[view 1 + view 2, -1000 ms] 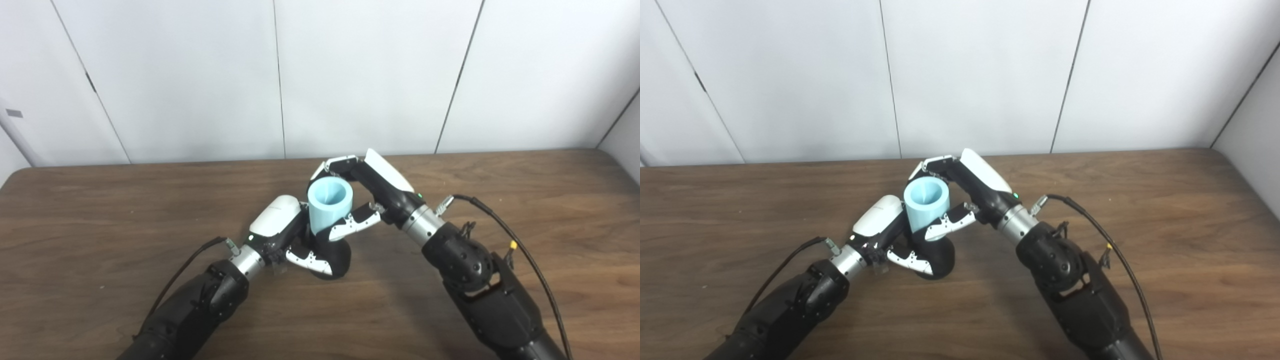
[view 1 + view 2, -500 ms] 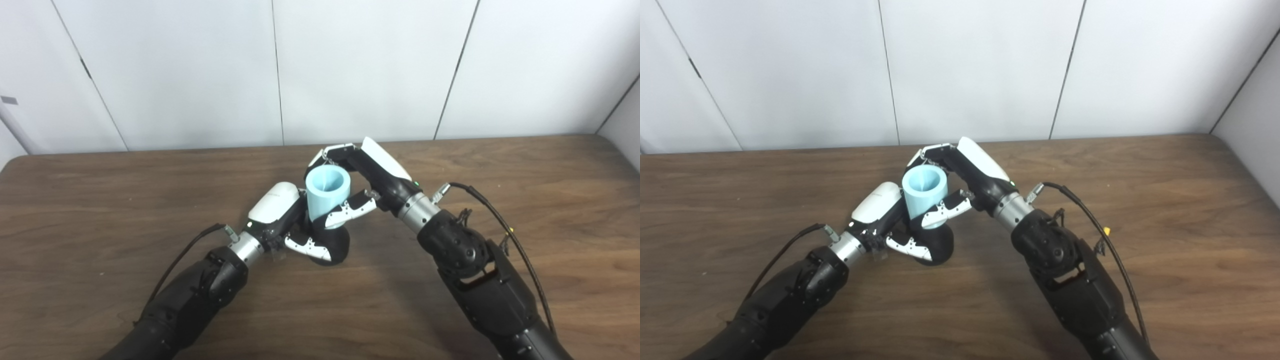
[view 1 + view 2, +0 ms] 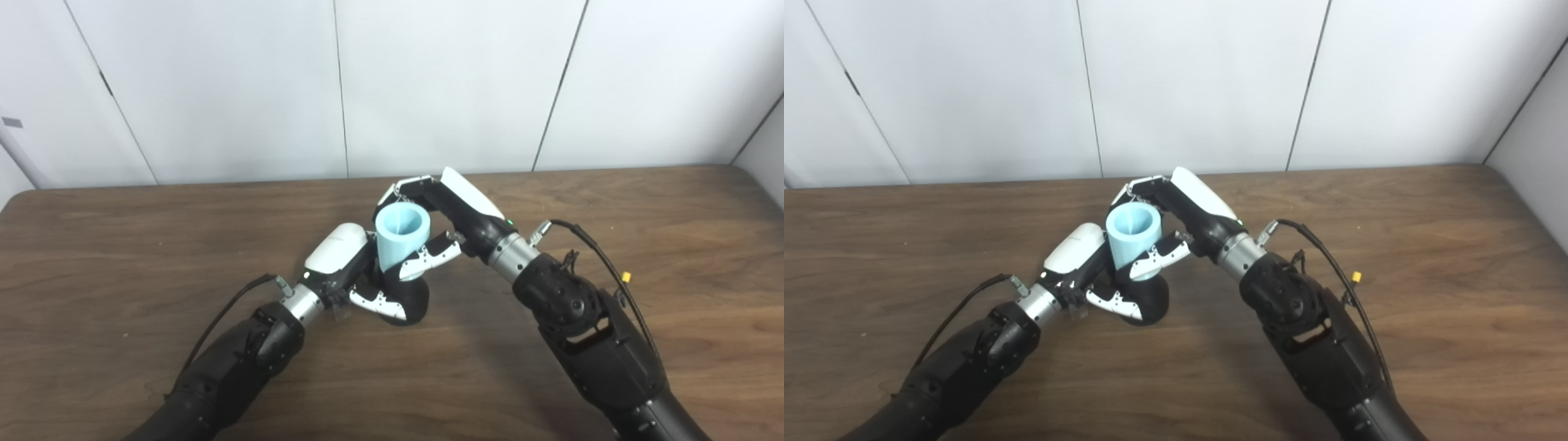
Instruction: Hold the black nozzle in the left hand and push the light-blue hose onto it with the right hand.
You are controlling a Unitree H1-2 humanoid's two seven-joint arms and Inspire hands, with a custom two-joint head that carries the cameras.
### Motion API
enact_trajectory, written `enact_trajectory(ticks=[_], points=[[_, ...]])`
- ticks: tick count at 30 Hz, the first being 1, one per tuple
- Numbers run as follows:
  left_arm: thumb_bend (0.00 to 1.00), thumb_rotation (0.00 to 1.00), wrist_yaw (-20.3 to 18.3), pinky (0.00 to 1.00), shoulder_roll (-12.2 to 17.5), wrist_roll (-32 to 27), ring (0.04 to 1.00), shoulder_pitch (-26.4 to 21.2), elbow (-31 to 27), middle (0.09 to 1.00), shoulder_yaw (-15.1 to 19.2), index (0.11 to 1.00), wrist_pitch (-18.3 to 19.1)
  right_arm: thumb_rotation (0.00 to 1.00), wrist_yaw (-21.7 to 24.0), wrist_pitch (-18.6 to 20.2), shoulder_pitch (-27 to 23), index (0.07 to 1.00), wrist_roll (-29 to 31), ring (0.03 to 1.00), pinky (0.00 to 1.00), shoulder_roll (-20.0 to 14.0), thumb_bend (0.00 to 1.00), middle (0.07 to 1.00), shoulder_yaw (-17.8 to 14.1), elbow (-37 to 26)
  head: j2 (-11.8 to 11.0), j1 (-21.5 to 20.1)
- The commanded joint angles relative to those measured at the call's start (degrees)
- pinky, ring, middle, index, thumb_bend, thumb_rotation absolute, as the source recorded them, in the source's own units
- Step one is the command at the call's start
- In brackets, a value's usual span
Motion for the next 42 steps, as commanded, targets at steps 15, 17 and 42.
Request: enact_trajectory(ticks=[15,17,42], points=[[0.50,0.00,-3.7,0.28,-1.1,3.4,0.362,8.4,5.5,0.442,-3.6,0.529,0.7,0.22,7.0,8.9,-0.6,0.978,-5.3,0.892,0.68,-4.6,0.90,0.973,3.2,-5.6,-0.4,-0.2],[0.50,0.00,-3.1,0.27,-1.1,3.6,0.360,8.2,5.9,0.440,-4.1,0.526,0.7,0.20,6.4,8.8,-0.9,0.982,-5.6,0.883,0.66,-4.2,0.92,0.976,2.5,-5.7,-0.4,-0.1],[0.50,0.00,-3.0,0.28,-0.9,3.5,0.363,7.8,6.3,0.438,-4.2,0.525,0.7,0.30,7.3,8.5,-4.5,1.000,-1.5,1.000,0.92,-4.6,1.00,1.000,-6.9,-6.3,-0.7,-0.1]])
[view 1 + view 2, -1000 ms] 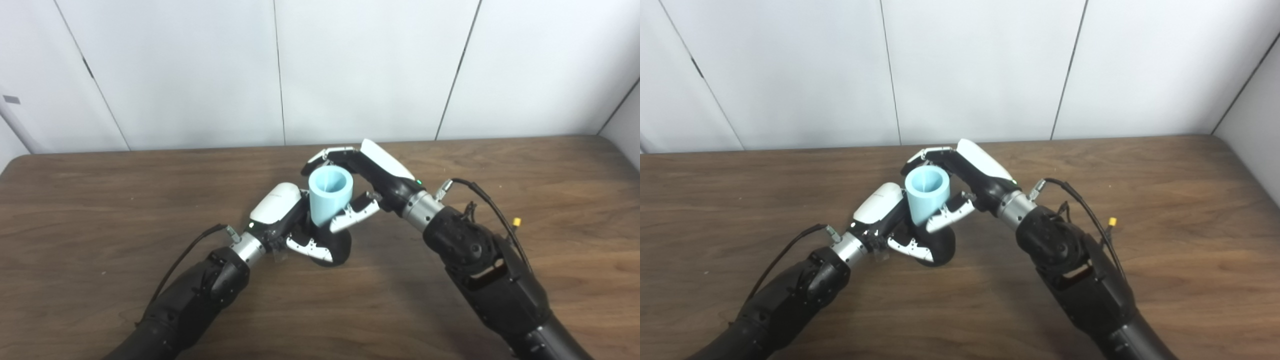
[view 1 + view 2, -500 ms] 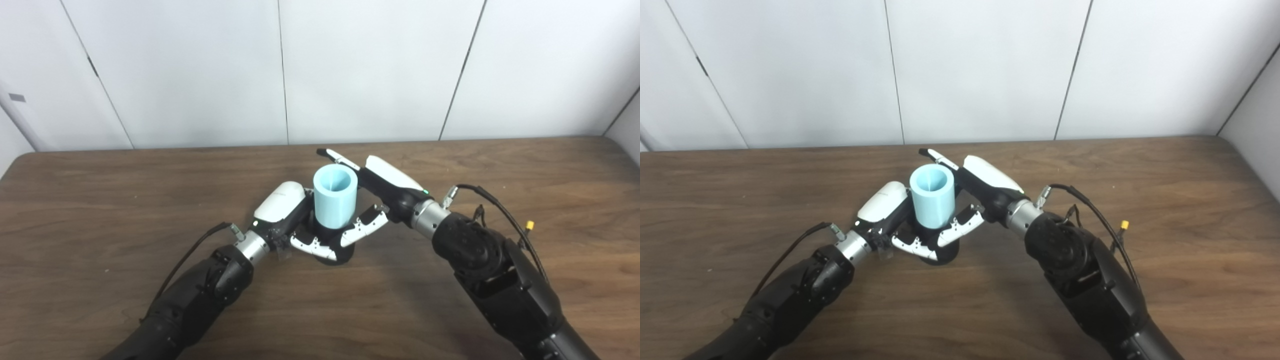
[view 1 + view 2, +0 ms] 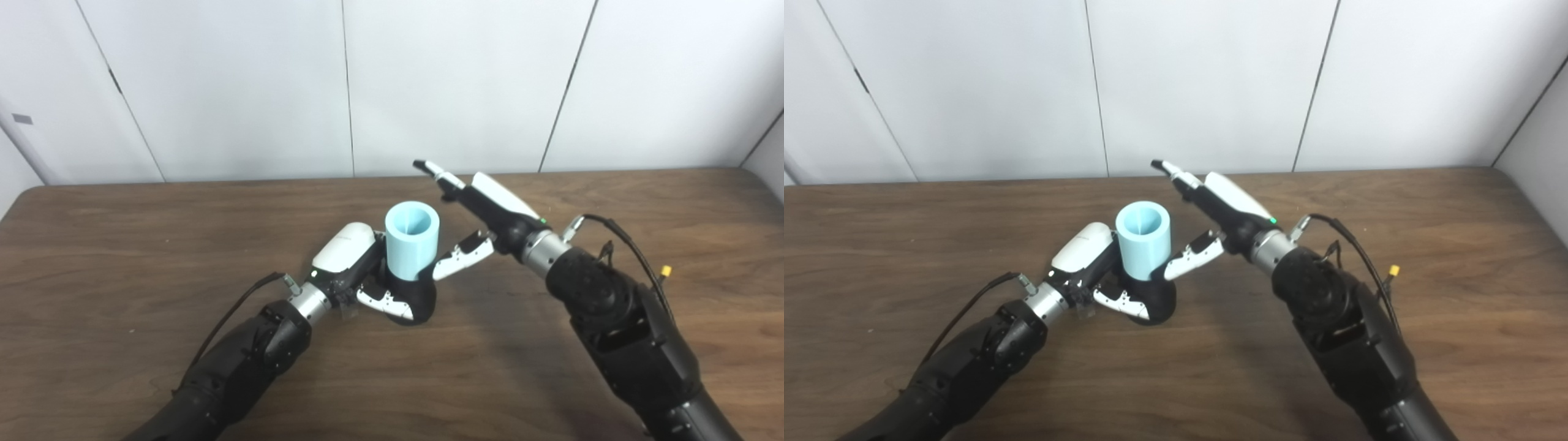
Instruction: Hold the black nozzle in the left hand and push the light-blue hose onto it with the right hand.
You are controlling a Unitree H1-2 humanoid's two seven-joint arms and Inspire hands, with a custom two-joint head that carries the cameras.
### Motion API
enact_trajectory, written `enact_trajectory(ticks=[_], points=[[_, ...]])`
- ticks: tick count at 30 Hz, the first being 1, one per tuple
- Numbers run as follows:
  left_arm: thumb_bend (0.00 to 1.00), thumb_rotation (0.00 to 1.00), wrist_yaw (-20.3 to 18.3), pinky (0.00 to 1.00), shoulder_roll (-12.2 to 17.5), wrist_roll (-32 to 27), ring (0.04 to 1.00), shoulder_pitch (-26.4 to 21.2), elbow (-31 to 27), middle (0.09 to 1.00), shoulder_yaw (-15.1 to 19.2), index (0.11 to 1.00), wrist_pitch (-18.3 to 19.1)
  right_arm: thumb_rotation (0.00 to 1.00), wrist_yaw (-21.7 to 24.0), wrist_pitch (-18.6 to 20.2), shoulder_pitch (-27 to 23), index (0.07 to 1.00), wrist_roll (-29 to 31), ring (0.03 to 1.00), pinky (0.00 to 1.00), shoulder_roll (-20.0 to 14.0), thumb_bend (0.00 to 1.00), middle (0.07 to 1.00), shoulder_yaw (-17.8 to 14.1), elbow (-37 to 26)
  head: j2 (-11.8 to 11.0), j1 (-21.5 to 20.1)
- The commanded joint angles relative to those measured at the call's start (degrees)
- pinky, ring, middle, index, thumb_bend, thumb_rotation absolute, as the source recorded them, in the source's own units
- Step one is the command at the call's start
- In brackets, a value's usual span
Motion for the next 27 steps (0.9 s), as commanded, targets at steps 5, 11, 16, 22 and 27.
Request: enact_trajectory(ticks=[5,11,16,22,27], points=[[0.50,0.00,-3.0,0.29,-0.7,3.2,0.367,8.1,6.3,0.440,-3.8,0.526,0.7,0.39,-0.1,-6.1,-3.7,1.000,3.9,1.000,1.00,-2.9,1.00,1.000,-3.8,0.2,0.0,-0.1],[0.50,0.00,-3.1,0.30,-0.5,3.7,0.368,8.0,6.0,0.443,-3.9,0.527,0.7,0.44,2.4,-8.6,-2.9,1.000,8.2,1.000,1.00,-4.2,1.00,1.000,-4.2,-3.3,0.0,0.1],[0.50,0.00,-3.4,0.30,-0.7,3.5,0.369,8.0,6.7,0.445,-3.6,0.517,0.7,0.48,3.2,-15.1,-1.6,1.000,11.0,1.000,1.00,-5.3,1.00,1.000,-4.6,-5.7,-0.4,0.1],[0.50,0.00,-2.2,0.29,-0.7,3.2,0.367,7.8,7.1,0.443,-4.5,0.527,0.7,0.59,3.6,-17.3,-0.7,1.000,7.5,1.000,1.00,-5.9,0.97,1.000,-3.3,-7.6,-0.5,0.1],[0.50,0.00,-2.4,0.30,-0.5,2.9,0.365,7.8,7.0,0.447,-4.6,0.518,0.7,0.69,3.4,-24.2,-1.2,1.000,-0.8,1.000,1.00,-7.3,0.89,1.000,-0.3,-8.0,-0.5,0.0]])
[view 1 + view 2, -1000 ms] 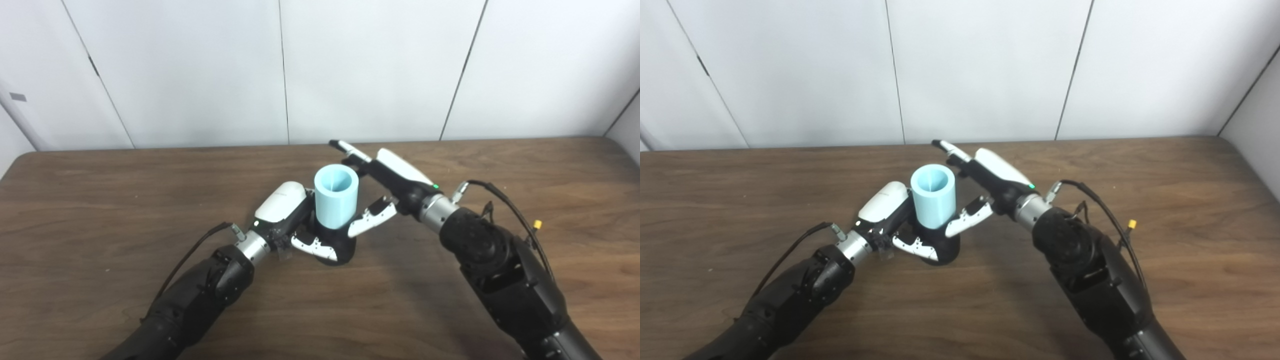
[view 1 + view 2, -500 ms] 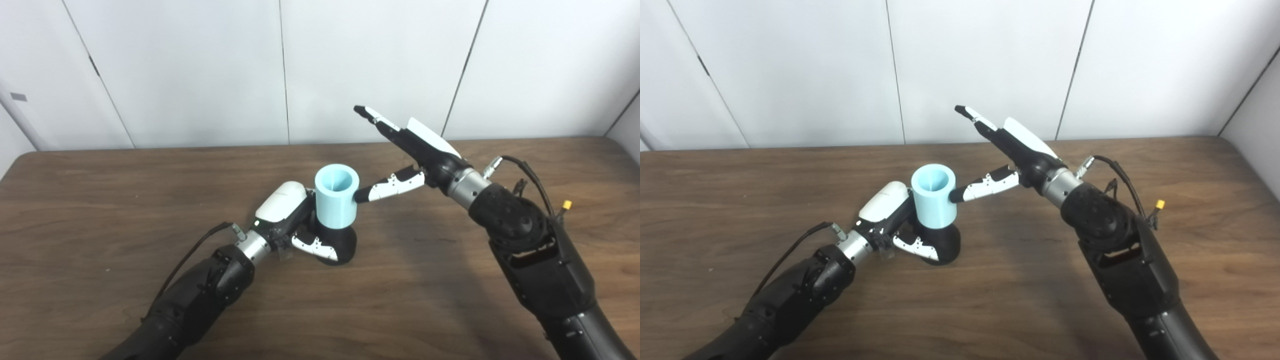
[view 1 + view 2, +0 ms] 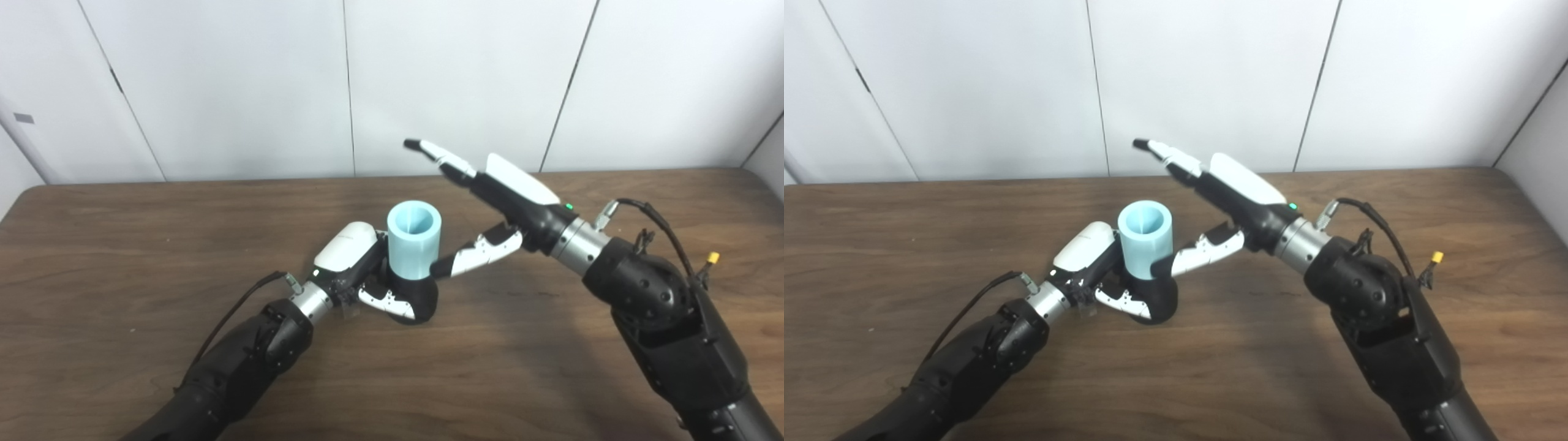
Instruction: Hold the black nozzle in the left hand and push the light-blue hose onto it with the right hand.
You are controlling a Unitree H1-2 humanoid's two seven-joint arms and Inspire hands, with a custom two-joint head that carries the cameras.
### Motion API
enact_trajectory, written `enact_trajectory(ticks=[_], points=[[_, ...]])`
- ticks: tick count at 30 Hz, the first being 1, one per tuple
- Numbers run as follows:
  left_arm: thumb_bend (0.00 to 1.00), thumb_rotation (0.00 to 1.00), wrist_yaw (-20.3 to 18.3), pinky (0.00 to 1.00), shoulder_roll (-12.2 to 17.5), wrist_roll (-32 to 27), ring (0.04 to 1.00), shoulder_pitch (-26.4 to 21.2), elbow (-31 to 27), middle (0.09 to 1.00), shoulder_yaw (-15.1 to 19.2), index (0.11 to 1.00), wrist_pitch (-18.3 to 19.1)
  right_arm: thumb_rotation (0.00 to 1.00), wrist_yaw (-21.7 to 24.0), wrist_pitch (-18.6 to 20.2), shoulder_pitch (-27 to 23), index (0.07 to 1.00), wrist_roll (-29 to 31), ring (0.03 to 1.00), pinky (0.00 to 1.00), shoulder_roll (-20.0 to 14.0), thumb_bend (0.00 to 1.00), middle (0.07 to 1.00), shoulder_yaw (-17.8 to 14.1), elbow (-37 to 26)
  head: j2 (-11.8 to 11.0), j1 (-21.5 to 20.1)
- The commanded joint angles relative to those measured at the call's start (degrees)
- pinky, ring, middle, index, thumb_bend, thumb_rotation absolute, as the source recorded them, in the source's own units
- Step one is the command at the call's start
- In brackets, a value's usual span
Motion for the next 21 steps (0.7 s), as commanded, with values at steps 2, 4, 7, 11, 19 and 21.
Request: enact_trajectory(ticks=[2,4,7,11,19,21], points=[[0.50,0.00,-3.1,0.30,-0.4,3.1,0.370,8.3,6.3,0.446,-3.8,0.524,0.7,0.75,-0.6,-5.6,-2.9,1.000,-4.9,1.000,1.00,-1.6,0.89,1.000,0.8,-2.5,0.1,0.0],[0.50,0.00,-3.2,0.30,-0.4,3.3,0.372,8.2,6.3,0.450,-3.8,0.526,0.7,0.78,-0.3,-6.6,-2.9,1.000,-6.2,1.000,1.00,-1.7,0.88,1.000,1.4,-2.5,0.0,0.0],[0.50,0.00,-3.4,0.30,-0.4,3.1,0.370,8.3,6.3,0.454,-3.6,0.528,0.7,0.88,1.1,-6.1,-2.6,1.000,-7.9,1.000,1.00,-2.0,0.85,1.000,2.0,-2.9,0.0,0.0],[0.50,0.00,-3.5,0.29,-0.3,3.0,0.363,8.3,6.0,0.449,-3.6,0.530,0.7,0.95,2.2,-7.5,-2.2,1.000,-8.3,1.000,1.00,-2.5,0.83,1.000,2.1,-2.7,0.0,0.0],[0.50,0.00,-4.0,0.32,-0.3,2.9,0.370,8.4,5.8,0.455,-3.2,0.508,0.7,0.98,6.6,-8.2,-2.5,1.000,-7.5,1.000,1.00,-4.3,0.81,1.000,3.1,-3.6,0.3,0.0],[0.50,0.00,-3.9,0.31,-0.3,3.0,0.370,8.4,5.6,0.455,-3.3,0.524,0.7,0.97,7.1,-8.7,-2.4,0.997,-7.4,1.000,1.00,-4.6,0.81,1.000,3.3,-3.6,0.4,0.0]])
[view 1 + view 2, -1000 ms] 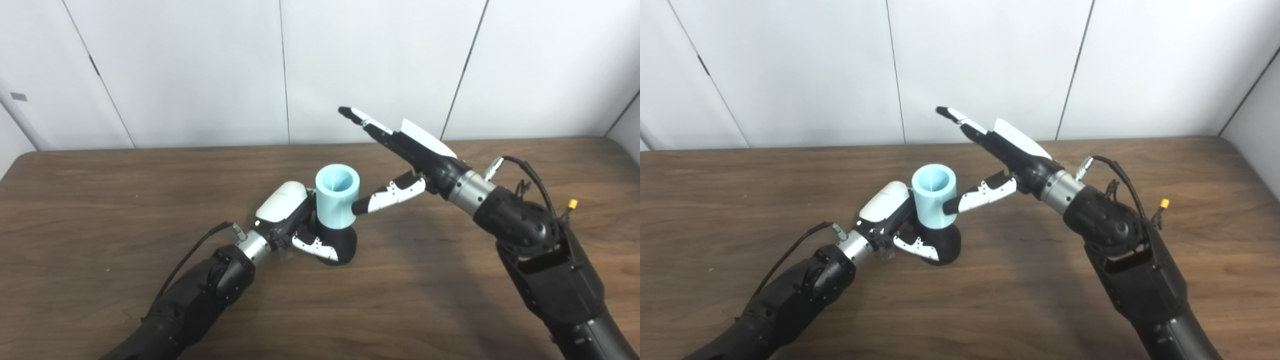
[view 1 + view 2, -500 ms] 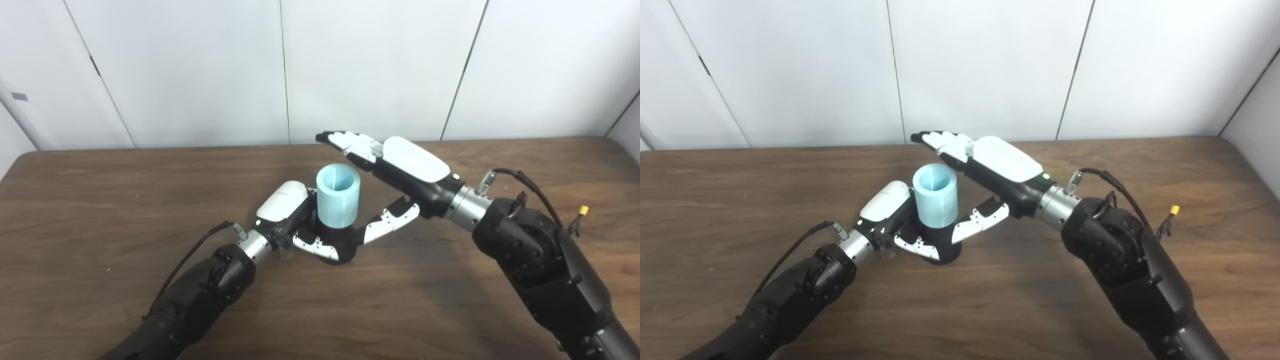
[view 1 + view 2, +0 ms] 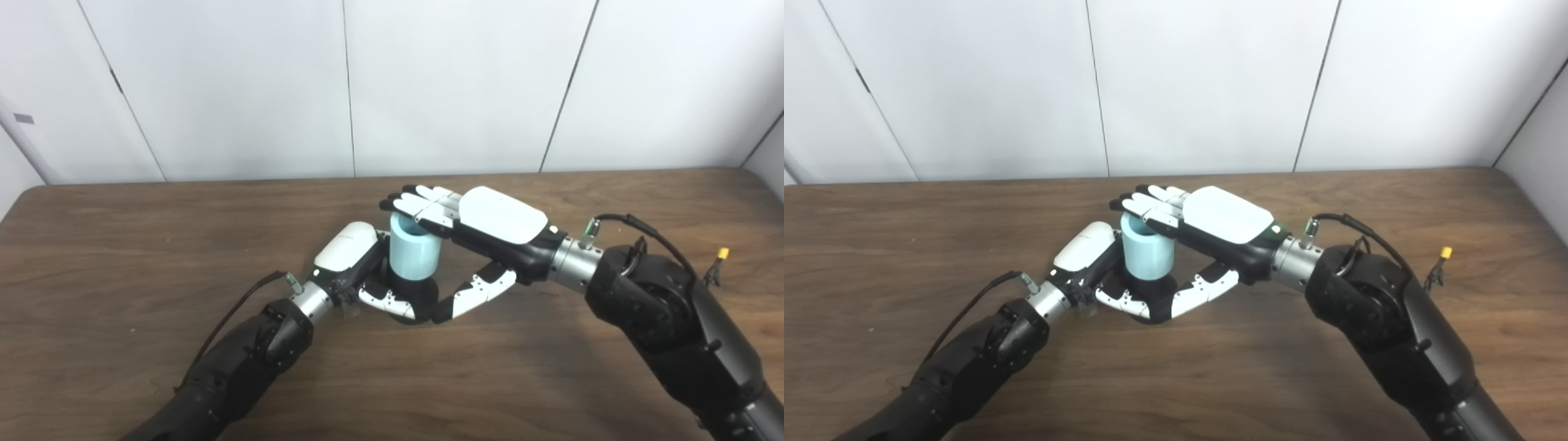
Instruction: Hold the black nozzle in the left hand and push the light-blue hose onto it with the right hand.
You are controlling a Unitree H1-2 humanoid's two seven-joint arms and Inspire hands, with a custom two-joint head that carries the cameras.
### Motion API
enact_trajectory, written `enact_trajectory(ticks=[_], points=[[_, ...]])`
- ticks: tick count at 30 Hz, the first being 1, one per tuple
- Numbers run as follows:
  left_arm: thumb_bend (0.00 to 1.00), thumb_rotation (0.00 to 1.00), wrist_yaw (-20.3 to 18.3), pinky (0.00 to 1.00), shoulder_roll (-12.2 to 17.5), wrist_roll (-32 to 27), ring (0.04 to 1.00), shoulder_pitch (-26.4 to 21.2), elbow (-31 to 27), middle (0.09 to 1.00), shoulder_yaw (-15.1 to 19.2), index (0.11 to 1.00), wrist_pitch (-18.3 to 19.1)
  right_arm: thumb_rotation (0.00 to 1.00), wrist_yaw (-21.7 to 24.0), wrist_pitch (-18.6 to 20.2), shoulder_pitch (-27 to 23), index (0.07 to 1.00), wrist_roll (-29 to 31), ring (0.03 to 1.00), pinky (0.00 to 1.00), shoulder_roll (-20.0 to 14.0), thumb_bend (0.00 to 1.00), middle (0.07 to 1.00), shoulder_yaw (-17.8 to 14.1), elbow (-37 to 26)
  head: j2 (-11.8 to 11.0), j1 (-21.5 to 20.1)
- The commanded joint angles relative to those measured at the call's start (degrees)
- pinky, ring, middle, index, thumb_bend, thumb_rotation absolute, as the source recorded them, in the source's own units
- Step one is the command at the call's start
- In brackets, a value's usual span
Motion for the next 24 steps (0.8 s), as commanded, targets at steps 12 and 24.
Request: enact_trajectory(ticks=[12,24], points=[[0.50,0.00,-4.5,0.31,-0.2,2.8,0.360,8.5,5.5,0.444,-3.0,0.509,0.7,0.88,2.9,-4.6,-2.3,0.829,2.3,0.928,0.91,-2.8,0.81,0.870,1.9,-0.1,0.6,-0.1],[0.50,0.00,-5.0,0.31,-0.2,3.0,0.363,8.7,4.8,0.453,-2.8,0.509,0.8,0.89,4.7,-2.0,-3.7,0.861,-3.2,0.931,0.91,-1.9,0.81,0.895,5.7,1.0,0.9,-0.1]])
